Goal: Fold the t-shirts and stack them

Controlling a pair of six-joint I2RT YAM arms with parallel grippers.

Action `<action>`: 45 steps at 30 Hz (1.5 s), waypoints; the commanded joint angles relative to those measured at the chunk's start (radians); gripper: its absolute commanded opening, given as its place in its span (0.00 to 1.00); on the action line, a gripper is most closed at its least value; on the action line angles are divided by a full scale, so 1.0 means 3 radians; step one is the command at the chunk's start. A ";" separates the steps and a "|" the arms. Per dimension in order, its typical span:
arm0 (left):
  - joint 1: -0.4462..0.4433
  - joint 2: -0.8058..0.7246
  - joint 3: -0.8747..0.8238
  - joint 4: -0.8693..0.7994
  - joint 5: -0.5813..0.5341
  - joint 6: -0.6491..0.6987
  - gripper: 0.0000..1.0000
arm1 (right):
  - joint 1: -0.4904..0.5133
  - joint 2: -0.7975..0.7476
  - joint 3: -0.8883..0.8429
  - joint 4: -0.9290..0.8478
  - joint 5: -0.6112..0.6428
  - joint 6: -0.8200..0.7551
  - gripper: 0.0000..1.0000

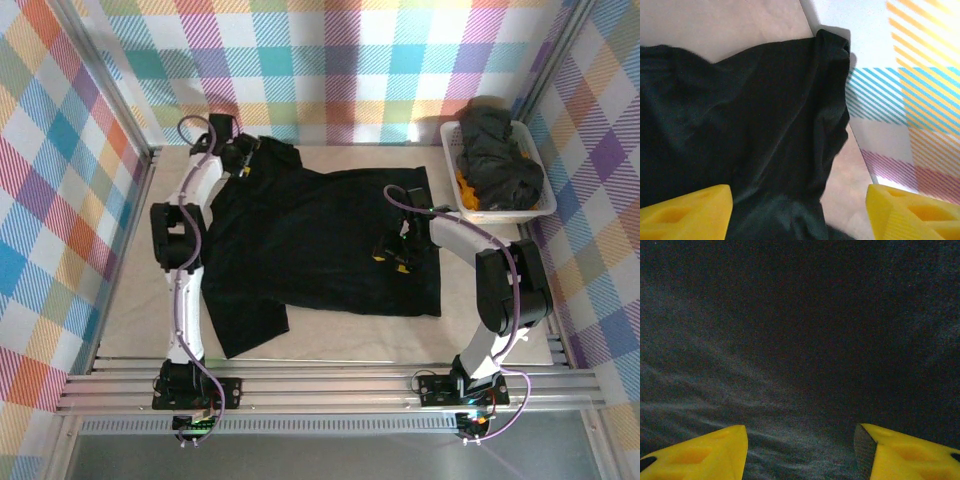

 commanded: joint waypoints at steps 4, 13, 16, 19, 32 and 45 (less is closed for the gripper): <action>0.0086 -0.0845 -0.1233 -0.0395 0.0057 0.0464 0.57 | -0.0216 -0.0154 0.0060 -0.0140 -0.0003 -0.0154 0.59; 0.0188 -0.1252 -0.2360 -0.0292 0.0053 0.0730 0.57 | -0.0405 0.0128 0.0176 -0.0217 0.0056 -0.0206 0.59; 0.0196 -0.1120 -0.2287 -0.0105 -0.0018 0.0676 0.56 | -0.0423 0.0294 0.0315 -0.0288 0.0127 -0.0227 0.59; 0.0204 -0.0958 -0.2100 -0.0060 -0.0133 0.0651 0.56 | -0.0421 0.0410 0.0432 -0.0337 0.0205 -0.0239 0.59; 0.0978 -0.0991 -0.2958 0.0134 -0.0152 0.0444 0.53 | 0.0017 0.1044 0.0997 -0.0448 0.0072 -0.0225 0.59; 0.0333 -0.1051 -0.2664 0.0176 0.0233 0.0339 0.58 | -0.0589 0.0850 0.0509 -0.0491 0.0229 -0.0220 0.59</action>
